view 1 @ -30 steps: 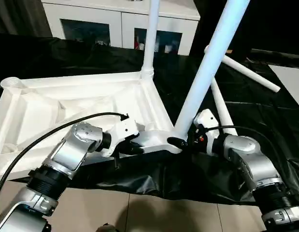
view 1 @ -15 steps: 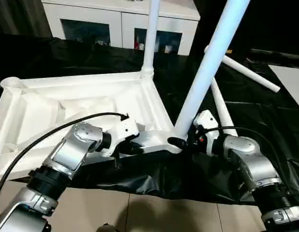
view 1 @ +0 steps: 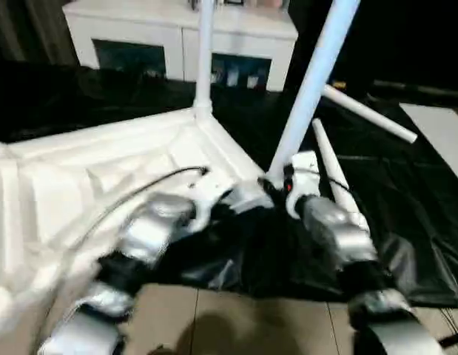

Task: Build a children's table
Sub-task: Rotate leg to tighten

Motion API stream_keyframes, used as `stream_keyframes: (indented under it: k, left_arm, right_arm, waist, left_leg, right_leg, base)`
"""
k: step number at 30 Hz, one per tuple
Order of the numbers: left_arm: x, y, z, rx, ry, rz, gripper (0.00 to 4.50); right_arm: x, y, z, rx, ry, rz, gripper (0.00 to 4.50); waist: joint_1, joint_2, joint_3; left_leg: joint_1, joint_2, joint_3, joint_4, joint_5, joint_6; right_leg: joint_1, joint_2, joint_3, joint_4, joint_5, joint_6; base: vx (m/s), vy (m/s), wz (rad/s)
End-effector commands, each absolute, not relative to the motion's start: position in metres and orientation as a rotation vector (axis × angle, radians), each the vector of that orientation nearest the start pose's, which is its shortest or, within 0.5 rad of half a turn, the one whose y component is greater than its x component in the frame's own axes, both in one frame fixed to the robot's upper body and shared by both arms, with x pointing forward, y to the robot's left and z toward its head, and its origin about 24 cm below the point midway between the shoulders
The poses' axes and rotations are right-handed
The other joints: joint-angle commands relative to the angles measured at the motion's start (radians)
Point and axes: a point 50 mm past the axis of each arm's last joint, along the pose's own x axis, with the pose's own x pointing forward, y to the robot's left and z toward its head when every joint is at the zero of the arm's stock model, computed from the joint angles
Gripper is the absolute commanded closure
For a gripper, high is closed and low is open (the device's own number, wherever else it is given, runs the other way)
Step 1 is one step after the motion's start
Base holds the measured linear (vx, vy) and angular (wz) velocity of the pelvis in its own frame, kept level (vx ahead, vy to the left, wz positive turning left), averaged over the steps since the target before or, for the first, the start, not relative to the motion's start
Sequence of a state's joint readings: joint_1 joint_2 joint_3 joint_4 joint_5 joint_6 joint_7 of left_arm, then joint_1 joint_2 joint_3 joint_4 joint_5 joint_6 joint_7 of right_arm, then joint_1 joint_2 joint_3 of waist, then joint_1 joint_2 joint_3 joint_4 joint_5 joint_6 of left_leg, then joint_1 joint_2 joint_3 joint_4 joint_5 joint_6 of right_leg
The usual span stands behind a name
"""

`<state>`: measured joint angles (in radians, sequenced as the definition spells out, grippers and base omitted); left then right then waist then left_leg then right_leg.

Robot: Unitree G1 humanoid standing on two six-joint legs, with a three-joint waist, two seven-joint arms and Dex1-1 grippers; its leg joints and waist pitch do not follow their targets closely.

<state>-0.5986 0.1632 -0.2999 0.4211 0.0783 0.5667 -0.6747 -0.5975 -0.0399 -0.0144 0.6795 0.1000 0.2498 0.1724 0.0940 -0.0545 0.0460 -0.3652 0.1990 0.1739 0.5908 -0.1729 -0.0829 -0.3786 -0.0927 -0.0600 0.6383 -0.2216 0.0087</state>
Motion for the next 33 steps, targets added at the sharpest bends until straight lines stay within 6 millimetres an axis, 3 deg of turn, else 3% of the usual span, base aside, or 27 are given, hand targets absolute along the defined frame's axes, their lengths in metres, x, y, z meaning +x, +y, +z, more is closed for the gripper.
stream_keyframes:
  k: [1,3,6,8,13,14,19,21,23,24,25,26,27,30,33]
  left_arm:
    - [0.338,0.067,0.065,0.285,0.452,-0.727,4.50]
    - [0.338,0.057,0.066,0.276,0.433,-0.717,4.50]
    - [0.337,0.052,0.068,0.278,0.418,-0.736,4.50]
    - [0.337,0.054,0.067,0.283,0.421,-0.735,4.50]
    - [0.337,0.062,0.065,0.288,0.439,-0.726,4.50]
    - [0.337,0.063,0.065,0.288,0.442,-0.727,4.50]
    - [0.337,0.063,0.065,0.285,0.444,-0.725,4.50]
    - [0.337,0.064,0.065,0.285,0.444,-0.726,4.50]
    - [0.337,0.064,0.065,0.286,0.443,-0.727,4.50]
    - [0.337,0.064,0.065,0.288,0.442,-0.731,4.50]
    - [0.337,0.064,0.065,0.288,0.441,-0.734,4.50]
    - [0.337,0.064,0.066,0.289,0.440,-0.735,4.50]
    - [0.336,0.065,0.066,0.293,0.438,-0.746,4.50]
    - [0.334,0.071,0.065,0.317,0.437,-0.808,4.50]
    - [0.332,0.080,0.064,0.339,0.451,-0.831,4.50]
  right_arm:
    - [0.331,-0.096,-0.003,0.091,0.529,0.247,1.84]
    - [0.333,-0.088,-0.002,0.128,0.519,0.219,1.84]
    - [0.336,-0.080,0.005,0.130,0.468,0.245,1.84]
    - [0.337,-0.079,0.007,0.135,0.452,0.255,1.84]
    - [0.342,-0.079,0.016,0.100,0.371,0.279,1.84]
    - [0.343,-0.079,0.018,0.113,0.359,0.289,1.28]
    - [0.346,-0.080,0.026,0.131,0.306,0.338,1.00]
    - [0.348,-0.080,0.034,0.130,0.258,0.364,0.76]
    - [0.349,-0.081,0.038,0.127,0.228,0.376,0.63]
    - [0.349,-0.082,0.040,0.124,0.211,0.381,0.63]
    - [0.349,-0.082,0.042,0.123,0.200,0.388,0.40]
    - [0.349,-0.083,0.043,0.122,0.192,0.394,0.34]
    - [0.348,-0.085,0.044,0.108,0.180,0.396,0.29]
    - [0.345,-0.101,0.045,0.041,0.171,0.379,0.07]
    - [0.342,-0.113,0.045,0.020,0.172,0.380,0.07]
  waist:
    - [-0.004,0.004,-0.048]
    - [-0.002,0.005,-0.049]
    - [-0.001,0.004,-0.052]
    - [0.000,0.005,-0.053]
    - [-0.001,0.004,-0.052]
    - [-0.001,0.004,-0.052]
    - [-0.010,0.003,-0.055]
    - [-0.012,0.005,-0.060]
    - [-0.009,0.006,-0.066]
    - [-0.009,0.006,-0.066]
    - [-0.002,0.009,-0.073]
    - [-0.001,0.006,-0.075]
    - [0.001,0.007,-0.073]
    - [0.005,0.007,-0.069]
    - [0.006,0.009,-0.063]
  left_leg:
    - [0.021,0.028,-0.009,-0.086,-0.326,-0.054]
    - [0.022,0.028,-0.011,-0.086,-0.339,-0.047]
    - [0.013,0.027,-0.011,-0.089,-0.305,-0.036]
    - [0.011,0.027,-0.010,-0.089,-0.284,-0.030]
    - [0.009,0.027,-0.009,-0.089,-0.295,-0.026]
    - [0.008,0.027,-0.009,-0.090,-0.294,-0.025]
    - [-0.005,0.026,-0.010,-0.089,-0.246,-0.005]
    - [-0.005,0.027,-0.010,-0.085,-0.210,0.003]
    - [-0.005,0.026,-0.005,-0.074,-0.116,0.032]
    - [-0.005,0.026,-0.005,-0.074,-0.116,0.032]
    - [-0.004,0.024,-0.003,-0.064,-0.027,0.067]
    - [-0.009,0.020,0.000,-0.059,0.011,0.089]
    - [-0.007,0.020,0.001,-0.058,0.013,0.099]
    - [-0.006,0.022,0.001,-0.060,-0.019,0.112]
    - [-0.003,0.025,0.002,-0.069,-0.095,0.079]
  right_leg:
    - [0.016,-0.052,0.043,-0.101,-0.298,-0.150]
    - [0.015,-0.053,0.041,-0.106,-0.311,-0.135]
    - [0.019,-0.052,0.041,-0.105,-0.266,-0.125]
    - [0.021,-0.051,0.041,-0.102,-0.230,-0.130]
    - [0.020,-0.054,0.041,-0.105,-0.255,-0.128]
    - [0.021,-0.053,0.041,-0.105,-0.255,-0.128]
    - [0.029,-0.050,0.039,-0.097,-0.189,-0.138]
    - [0.031,-0.051,0.039,-0.091,-0.137,-0.153]
    - [0.032,-0.048,0.039,-0.075,0.012,-0.190]
    - [0.032,-0.048,0.039,-0.075,0.012,-0.190]
    - [0.033,-0.043,0.037,-0.061,0.152,-0.222]
    - [0.036,-0.040,0.036,-0.054,0.224,-0.237]
    - [0.033,-0.040,0.036,-0.055,0.238,-0.243]
    - [0.035,-0.043,0.037,-0.060,0.192,-0.244]
    - [0.033,-0.045,0.038,-0.071,0.075,-0.232]
  base:
    - [0.000,0.000,0.00]
    - [0.000,0.000,0.00]
    - [0.000,0.000,0.00]
    - [0.000,0.000,0.00]
    - [0.000,0.000,0.00]
    - [0.000,0.000,0.00]
    - [0.000,0.000,0.00]
    - [0.000,0.000,0.00]
    - [0.000,0.000,0.00]
    - [0.000,0.000,0.00]
    - [0.000,0.000,0.00]
    - [0.000,0.000,0.00]
    - [0.000,0.000,0.00]
    - [0.000,0.000,0.00]
    - [0.000,0.000,0.00]
